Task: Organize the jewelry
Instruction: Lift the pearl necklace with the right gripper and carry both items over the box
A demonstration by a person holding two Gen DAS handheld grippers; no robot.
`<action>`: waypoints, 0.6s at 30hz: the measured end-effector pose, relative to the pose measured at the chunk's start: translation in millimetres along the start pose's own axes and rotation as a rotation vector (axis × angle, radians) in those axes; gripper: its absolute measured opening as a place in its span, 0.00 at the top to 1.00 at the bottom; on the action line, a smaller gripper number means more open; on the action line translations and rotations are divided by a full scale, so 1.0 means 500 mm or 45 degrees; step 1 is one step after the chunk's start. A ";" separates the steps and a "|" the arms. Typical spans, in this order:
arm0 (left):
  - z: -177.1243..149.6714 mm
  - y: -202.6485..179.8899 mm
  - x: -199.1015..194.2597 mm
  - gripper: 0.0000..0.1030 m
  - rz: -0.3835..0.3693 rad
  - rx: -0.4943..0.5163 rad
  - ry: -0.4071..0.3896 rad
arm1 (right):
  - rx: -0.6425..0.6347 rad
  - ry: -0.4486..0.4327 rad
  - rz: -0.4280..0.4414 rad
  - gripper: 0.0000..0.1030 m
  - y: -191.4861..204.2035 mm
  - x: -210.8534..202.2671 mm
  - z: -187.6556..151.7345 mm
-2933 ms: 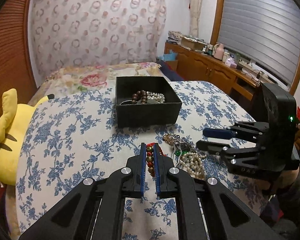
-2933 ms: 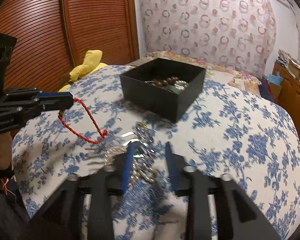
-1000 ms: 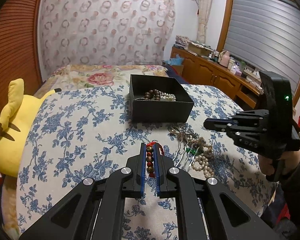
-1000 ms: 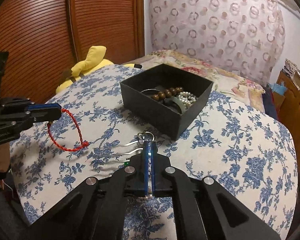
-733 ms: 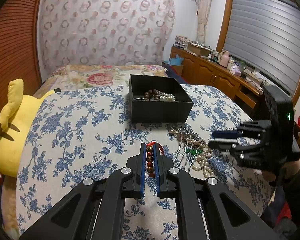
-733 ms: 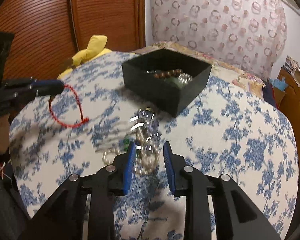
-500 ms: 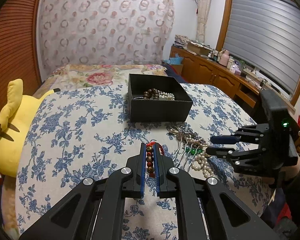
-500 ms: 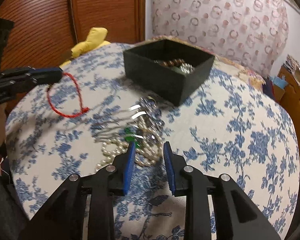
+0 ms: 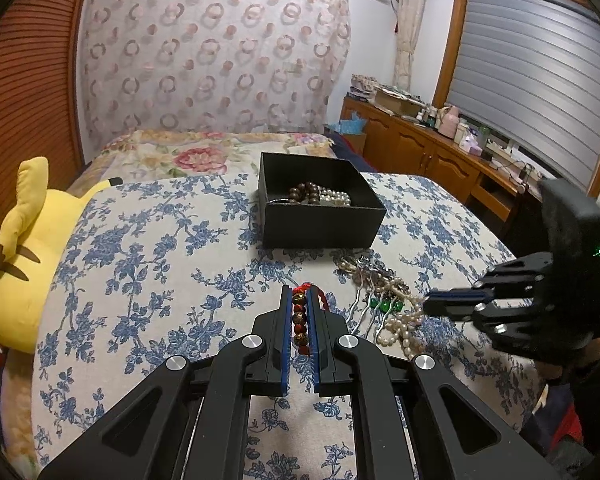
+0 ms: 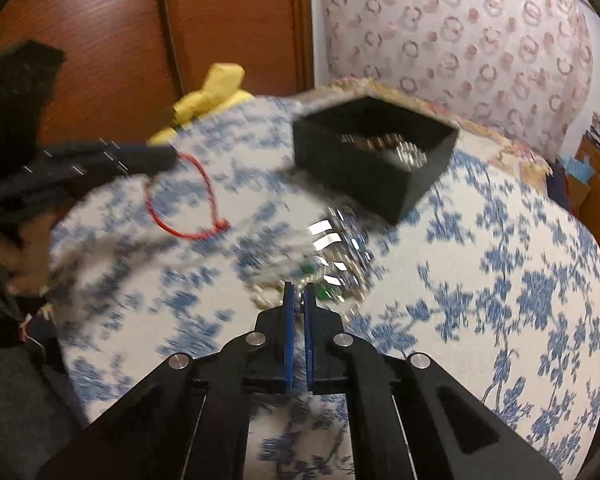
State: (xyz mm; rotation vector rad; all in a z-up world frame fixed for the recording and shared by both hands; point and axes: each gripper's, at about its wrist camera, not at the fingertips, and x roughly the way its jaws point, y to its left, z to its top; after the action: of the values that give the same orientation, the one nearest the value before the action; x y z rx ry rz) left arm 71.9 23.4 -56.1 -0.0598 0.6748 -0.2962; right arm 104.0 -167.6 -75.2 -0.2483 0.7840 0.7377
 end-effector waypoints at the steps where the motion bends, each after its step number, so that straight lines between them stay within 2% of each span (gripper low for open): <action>1: 0.000 0.003 -0.002 0.94 -0.001 -0.002 -0.003 | -0.006 -0.020 0.000 0.95 0.003 -0.011 0.009; 18: 0.029 0.002 -0.024 0.94 -0.018 -0.009 -0.055 | -0.065 -0.278 -0.095 0.95 0.009 -0.163 0.132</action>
State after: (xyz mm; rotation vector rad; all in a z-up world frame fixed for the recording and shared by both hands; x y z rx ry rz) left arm 72.3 27.1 -37.5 -0.0774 0.6328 -0.3052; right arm 98.3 -175.3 29.2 -0.2372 0.5468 0.7015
